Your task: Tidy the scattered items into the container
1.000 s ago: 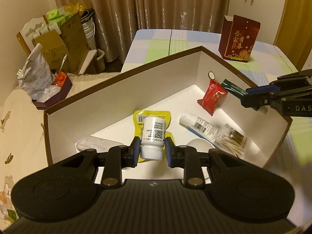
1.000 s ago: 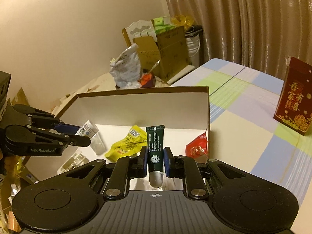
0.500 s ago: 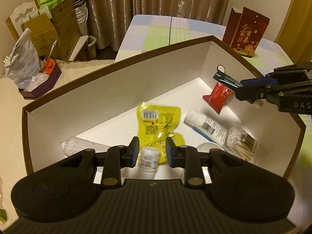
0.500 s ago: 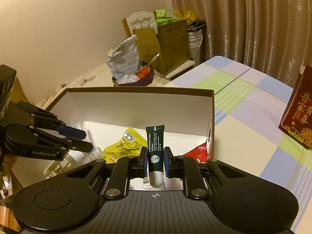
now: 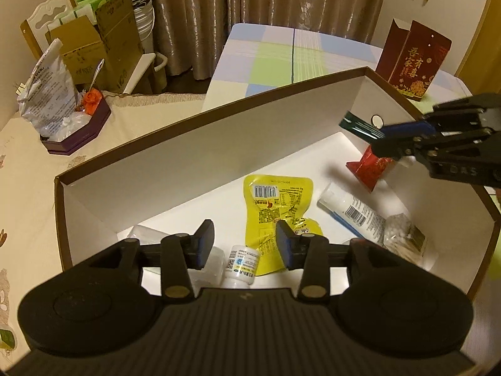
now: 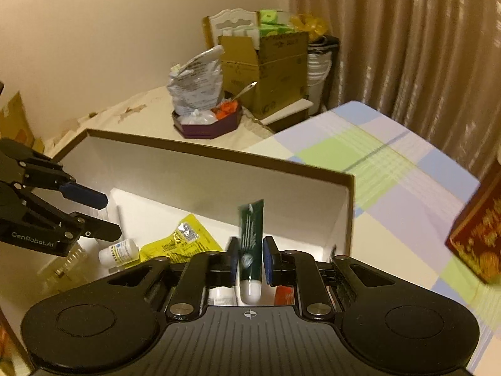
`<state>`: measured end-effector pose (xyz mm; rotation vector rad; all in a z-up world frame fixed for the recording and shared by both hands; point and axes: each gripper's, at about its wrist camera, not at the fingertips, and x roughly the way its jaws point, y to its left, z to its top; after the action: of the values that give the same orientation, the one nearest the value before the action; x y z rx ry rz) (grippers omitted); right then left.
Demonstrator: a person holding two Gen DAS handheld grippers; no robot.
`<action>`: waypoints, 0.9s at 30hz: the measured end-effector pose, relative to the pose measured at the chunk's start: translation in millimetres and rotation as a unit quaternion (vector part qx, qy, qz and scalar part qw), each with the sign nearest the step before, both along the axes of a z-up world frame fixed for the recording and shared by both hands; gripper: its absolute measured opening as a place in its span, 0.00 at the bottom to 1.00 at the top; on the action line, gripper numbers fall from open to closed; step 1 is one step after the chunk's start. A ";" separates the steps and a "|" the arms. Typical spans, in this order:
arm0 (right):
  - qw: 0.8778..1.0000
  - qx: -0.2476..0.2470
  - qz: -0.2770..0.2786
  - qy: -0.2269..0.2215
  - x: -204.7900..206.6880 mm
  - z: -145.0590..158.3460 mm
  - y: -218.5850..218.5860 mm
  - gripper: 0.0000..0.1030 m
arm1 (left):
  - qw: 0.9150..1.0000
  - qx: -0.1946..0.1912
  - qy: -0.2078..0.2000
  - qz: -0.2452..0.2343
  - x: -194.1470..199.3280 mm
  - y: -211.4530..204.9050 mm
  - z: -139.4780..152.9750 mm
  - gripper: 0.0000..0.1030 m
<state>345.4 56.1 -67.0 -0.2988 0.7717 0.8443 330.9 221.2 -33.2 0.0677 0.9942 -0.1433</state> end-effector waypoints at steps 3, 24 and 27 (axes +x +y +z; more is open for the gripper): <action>1.000 0.000 0.014 0.000 1.9 -1.2 3.8 0.24 | 1.000 -0.002 0.004 0.005 1.5 -0.8 -1.7 0.39; 1.000 -0.020 0.016 -0.008 -57.8 15.8 -19.9 0.94 | 0.999 0.005 -0.001 0.052 -31.2 -6.8 18.8 0.72; 1.000 -0.022 0.006 -0.012 -63.6 17.1 -23.4 0.94 | 0.998 0.010 -0.004 0.056 -38.9 -10.7 22.6 0.78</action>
<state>281.8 32.6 -50.0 -0.3535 0.7676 0.8350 292.1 210.6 -10.6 0.0303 0.9889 -0.0317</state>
